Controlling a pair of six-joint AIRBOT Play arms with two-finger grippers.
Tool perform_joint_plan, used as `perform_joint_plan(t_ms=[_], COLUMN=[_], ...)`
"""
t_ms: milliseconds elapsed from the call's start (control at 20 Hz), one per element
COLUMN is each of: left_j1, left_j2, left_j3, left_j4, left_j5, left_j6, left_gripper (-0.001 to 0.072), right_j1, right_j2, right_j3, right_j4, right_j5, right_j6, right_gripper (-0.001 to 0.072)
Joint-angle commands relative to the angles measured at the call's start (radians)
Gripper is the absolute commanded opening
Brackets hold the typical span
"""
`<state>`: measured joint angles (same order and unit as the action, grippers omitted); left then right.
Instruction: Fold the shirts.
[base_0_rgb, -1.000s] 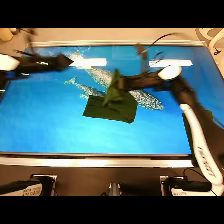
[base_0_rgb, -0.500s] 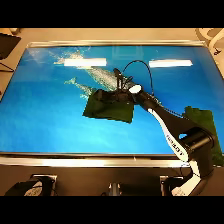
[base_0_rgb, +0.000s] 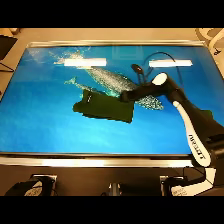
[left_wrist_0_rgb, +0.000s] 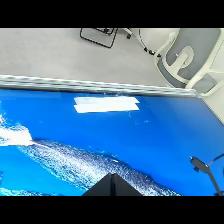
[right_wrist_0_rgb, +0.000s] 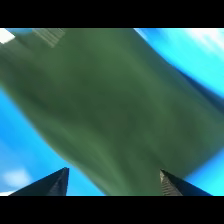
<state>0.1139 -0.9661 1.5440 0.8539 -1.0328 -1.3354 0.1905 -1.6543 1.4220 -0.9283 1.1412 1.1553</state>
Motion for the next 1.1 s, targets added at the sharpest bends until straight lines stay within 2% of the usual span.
perform_joint_plan(t_ms=[0,250,550,600,700,850,900,1050], left_j1=[0.001,0.001,0.001,0.001,0.001,0.001,0.001,0.001], left_j2=[-0.003,-0.029,-0.045,-0.045,-0.045,-0.045,-0.045,-0.044], left_j3=[0.000,0.000,-0.030,-0.035,-0.037,-0.036,-0.036,-0.036], left_j4=[0.016,0.015,0.014,0.014,0.014,0.014,0.014,0.014], left_j5=[0.000,0.000,-0.008,-0.013,-0.021,-0.022,-0.022,-0.022], left_j6=[0.000,-0.001,-0.013,-0.020,-0.020,-0.020,-0.020,-0.032], left_gripper=[0.0026,0.0025,0.0026,0.0026,0.0026,0.0025,0.0025,0.0026], right_j1=[-0.062,0.036,0.057,0.057,0.057,0.058,0.058,0.057], right_j2=[0.026,0.008,-0.011,-0.015,-0.023,-0.047,-0.061,-0.087], right_j3=[-0.104,-0.200,-0.200,-0.200,-0.200,-0.200,-0.200,-0.200], right_j4=[-0.267,-0.144,0.021,0.075,0.174,0.241,0.266,0.346], right_j5=[0.181,-0.073,-0.264,-0.293,-0.337,-0.341,-0.327,-0.314], right_j6=[0.071,0.061,0.080,0.082,0.075,0.075,0.075,0.051], right_gripper=[0.0654,0.0672,0.0663,0.0627,0.0627,0.0600,0.0544,0.0017])
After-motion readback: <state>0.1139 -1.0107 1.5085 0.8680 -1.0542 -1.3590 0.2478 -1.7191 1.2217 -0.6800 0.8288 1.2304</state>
